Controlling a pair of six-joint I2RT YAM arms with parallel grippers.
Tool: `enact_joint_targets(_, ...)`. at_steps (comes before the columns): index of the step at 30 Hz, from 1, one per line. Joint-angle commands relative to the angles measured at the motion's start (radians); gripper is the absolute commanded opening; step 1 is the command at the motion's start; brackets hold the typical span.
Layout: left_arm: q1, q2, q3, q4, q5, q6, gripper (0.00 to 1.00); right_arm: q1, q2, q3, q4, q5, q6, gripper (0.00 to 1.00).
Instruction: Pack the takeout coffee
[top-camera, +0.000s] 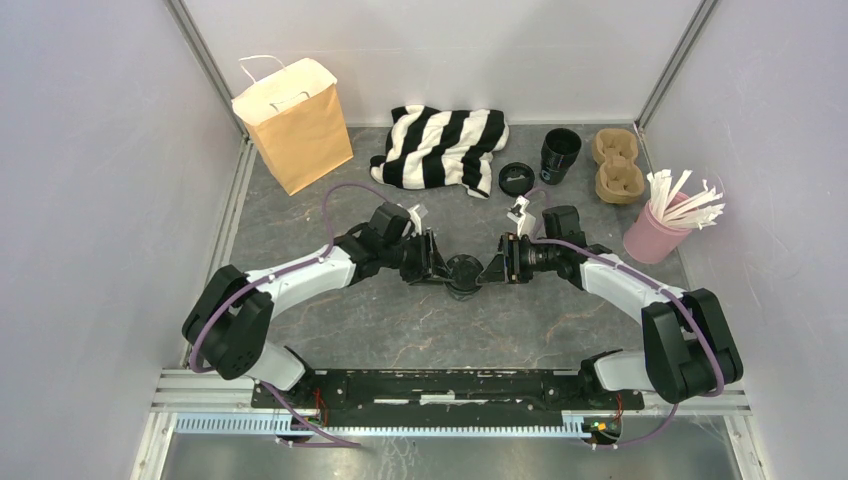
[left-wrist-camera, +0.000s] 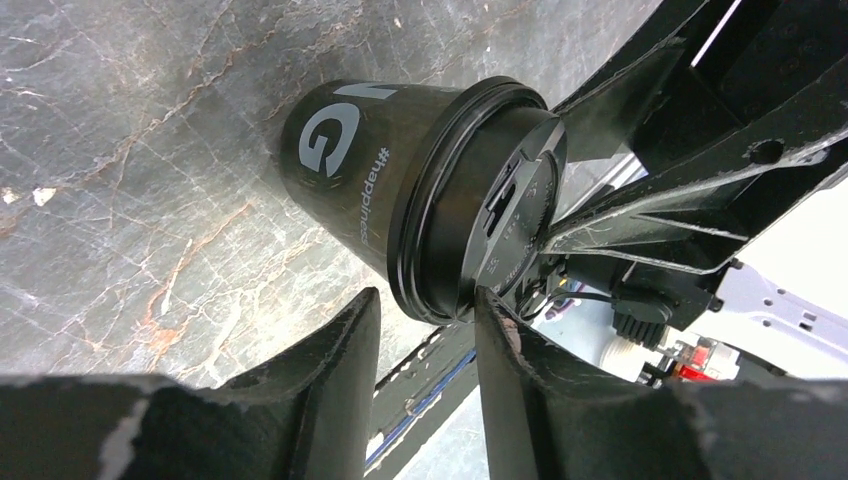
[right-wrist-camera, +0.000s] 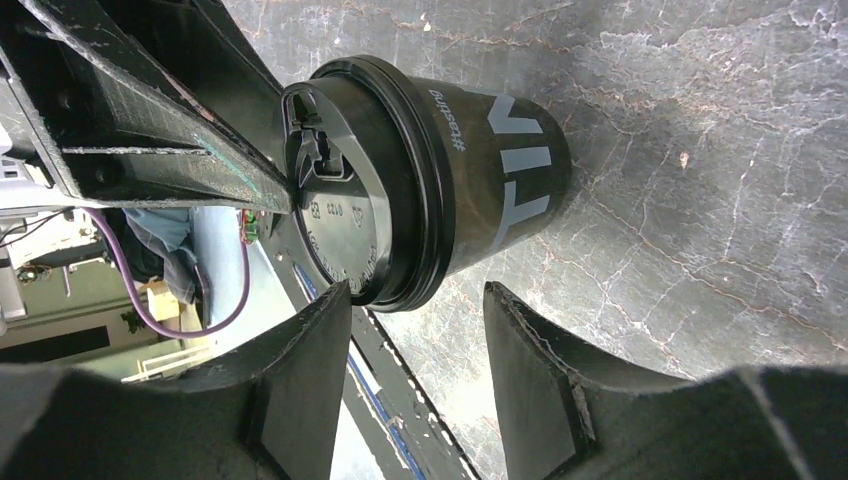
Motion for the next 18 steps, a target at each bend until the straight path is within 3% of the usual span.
enact_joint_targets(1,-0.004,-0.027,0.013,-0.052,-0.034,0.084,0.49,-0.003,-0.015,0.035,0.015,-0.004,-0.017,0.58)
enact_joint_targets(8,0.006,-0.107,0.022,-0.01,-0.012,0.031,0.74,-0.01,-0.042,0.096,-0.016,-0.027,-0.008,0.73)
enact_joint_targets(11,0.016,-0.144,-0.004,0.026,-0.017,-0.012,0.76,-0.04,-0.057,0.097,-0.014,-0.027,-0.006,0.77)
enact_joint_targets(15,0.042,-0.169,-0.072,0.1,-0.024,-0.086,0.55,-0.055,-0.029,0.091,-0.002,-0.043,-0.011,0.76)
enact_joint_targets(18,0.053,-0.151,-0.089,0.121,-0.013,-0.107,0.46,-0.053,-0.004,0.079,0.05,-0.066,0.008,0.76)
